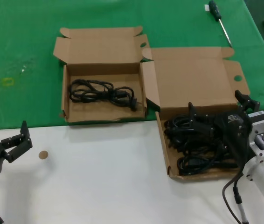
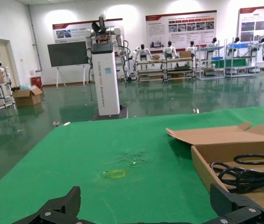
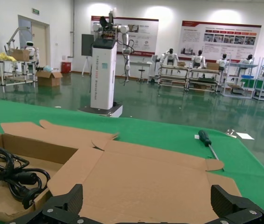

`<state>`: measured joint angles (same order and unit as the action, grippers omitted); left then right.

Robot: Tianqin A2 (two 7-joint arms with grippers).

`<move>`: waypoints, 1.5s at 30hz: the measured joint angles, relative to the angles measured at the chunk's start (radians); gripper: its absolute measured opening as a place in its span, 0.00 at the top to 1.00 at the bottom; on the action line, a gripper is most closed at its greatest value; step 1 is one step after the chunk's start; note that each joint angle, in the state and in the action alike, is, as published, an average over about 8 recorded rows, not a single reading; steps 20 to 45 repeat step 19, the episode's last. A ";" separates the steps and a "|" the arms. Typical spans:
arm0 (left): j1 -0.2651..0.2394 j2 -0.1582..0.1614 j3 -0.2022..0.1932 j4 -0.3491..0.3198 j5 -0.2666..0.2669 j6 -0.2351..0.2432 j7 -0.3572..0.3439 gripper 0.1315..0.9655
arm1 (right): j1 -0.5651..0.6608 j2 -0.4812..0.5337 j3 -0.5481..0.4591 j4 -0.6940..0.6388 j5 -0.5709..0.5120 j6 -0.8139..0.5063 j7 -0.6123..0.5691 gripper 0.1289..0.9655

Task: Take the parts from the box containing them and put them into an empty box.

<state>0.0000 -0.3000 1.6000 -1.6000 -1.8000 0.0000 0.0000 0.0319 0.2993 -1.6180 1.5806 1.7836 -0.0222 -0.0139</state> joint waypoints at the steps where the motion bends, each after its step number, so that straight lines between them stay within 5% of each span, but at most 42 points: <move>1: 0.000 0.000 0.000 0.000 0.000 0.000 0.000 0.00 | 0.000 0.000 0.000 0.000 0.000 0.000 0.000 0.00; 45: 0.000 0.000 0.000 0.000 0.000 0.000 0.000 0.00 | 0.000 0.000 0.000 0.000 0.000 0.000 0.000 0.00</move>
